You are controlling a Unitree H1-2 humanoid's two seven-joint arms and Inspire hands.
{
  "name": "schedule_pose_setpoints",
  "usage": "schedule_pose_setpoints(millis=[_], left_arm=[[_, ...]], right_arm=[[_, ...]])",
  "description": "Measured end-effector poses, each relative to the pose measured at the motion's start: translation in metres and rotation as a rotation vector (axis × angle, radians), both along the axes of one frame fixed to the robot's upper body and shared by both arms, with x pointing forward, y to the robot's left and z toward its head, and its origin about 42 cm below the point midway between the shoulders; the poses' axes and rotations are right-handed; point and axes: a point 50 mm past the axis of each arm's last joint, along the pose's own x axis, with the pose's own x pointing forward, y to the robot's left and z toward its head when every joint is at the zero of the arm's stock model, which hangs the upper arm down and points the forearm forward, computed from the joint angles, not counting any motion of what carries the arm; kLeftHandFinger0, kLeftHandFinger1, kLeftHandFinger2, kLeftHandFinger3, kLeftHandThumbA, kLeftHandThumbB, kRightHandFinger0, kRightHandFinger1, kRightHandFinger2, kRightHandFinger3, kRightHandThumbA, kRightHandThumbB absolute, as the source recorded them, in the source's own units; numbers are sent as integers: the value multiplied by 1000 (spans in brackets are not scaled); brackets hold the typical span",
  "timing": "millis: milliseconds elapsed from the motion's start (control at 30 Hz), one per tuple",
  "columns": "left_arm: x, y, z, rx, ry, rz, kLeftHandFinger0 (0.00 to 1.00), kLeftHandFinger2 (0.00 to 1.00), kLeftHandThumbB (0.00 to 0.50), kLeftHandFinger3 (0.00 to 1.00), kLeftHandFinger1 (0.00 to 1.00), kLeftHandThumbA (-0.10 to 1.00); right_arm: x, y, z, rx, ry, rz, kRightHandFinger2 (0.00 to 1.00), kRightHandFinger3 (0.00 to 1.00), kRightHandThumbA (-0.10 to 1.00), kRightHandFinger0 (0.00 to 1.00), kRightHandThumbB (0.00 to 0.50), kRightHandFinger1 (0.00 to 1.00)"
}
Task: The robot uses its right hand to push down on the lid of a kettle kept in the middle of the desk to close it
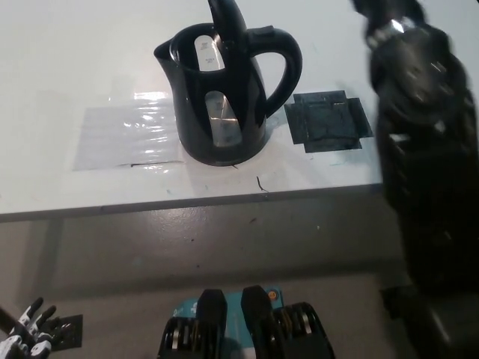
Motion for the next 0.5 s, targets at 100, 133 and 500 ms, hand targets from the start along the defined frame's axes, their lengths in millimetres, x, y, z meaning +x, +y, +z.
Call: schedule_pose_setpoints(millis=[100,133,500], left_arm=[[-3,-2,-1,-5,5,-7,1000,1000,223,1000,1000,198],[-4,-2,-2,-7,6,-11,1000,1000,229,1000,1000,196],[-14,-5,-3,-14,20,-22,1000,1000,238,1000,1000,215]], right_arm=[[18,25,4,-5,63,8,1000,1000,341,1000,34,1000],[22,36,7,-6,80,13,1000,1000,358,1000,36,1000],[47,72,-4,-30,146,1,1000,1000,281,1000,59,1000]])
